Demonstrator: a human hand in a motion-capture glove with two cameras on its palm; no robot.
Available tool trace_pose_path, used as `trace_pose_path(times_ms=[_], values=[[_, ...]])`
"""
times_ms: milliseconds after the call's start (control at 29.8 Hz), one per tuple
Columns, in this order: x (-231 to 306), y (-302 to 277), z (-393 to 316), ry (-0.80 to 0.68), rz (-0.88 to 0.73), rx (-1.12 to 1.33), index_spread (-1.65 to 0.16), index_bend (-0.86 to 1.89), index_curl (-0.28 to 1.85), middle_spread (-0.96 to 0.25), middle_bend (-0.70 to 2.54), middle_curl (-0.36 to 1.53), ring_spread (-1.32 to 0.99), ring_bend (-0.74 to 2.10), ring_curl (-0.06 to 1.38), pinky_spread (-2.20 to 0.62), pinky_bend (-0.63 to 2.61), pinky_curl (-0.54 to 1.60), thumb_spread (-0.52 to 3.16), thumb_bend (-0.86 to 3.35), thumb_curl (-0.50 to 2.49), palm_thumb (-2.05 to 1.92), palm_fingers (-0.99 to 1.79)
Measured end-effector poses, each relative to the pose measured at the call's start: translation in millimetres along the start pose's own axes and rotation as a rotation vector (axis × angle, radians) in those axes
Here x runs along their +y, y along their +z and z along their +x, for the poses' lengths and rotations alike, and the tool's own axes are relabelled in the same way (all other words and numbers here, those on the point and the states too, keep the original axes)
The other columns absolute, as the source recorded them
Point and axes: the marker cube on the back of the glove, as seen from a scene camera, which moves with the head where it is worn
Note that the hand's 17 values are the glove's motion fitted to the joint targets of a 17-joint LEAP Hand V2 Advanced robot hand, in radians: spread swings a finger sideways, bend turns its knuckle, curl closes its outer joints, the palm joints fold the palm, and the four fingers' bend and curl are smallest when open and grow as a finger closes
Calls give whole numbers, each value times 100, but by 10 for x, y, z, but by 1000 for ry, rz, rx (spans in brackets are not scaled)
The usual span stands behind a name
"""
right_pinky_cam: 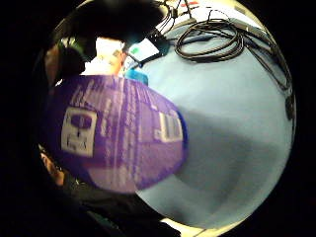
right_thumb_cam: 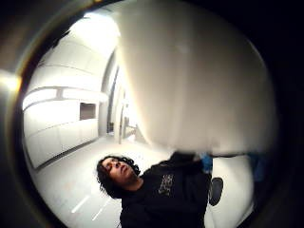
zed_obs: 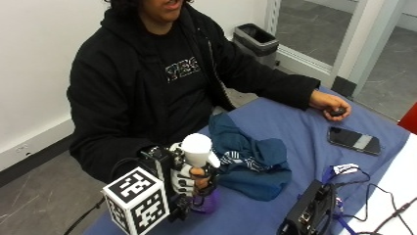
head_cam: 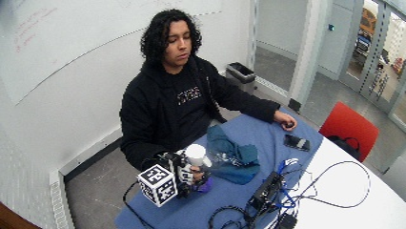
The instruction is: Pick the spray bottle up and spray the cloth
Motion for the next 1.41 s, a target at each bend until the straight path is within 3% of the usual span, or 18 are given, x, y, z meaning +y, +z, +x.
trace_pose_path(times_ms=[268, 603, 1006, 1408], values=[[-144, 47, 18, -53, 153, 13, -23, 16, 32, -10, 42, 46, -15, 49, 41, -6, 26, 35, 80, 8, 47, 96, 124], [-157, 5, 108, -124, 249, 6, -25, 23, 39, -14, 47, 49, -20, 52, 45, -22, 38, 40, 59, -1, 55, 99, 136], [-136, 3, 144, -167, 263, 6, -26, 28, 47, -17, 51, 52, -22, 56, 47, -29, 43, 42, 47, -3, 62, 98, 136], [-189, 7, -46, -106, 191, 45, -27, 29, 52, -18, 53, 53, -22, 58, 48, -29, 45, 42, 42, -3, 67, 97, 134]])
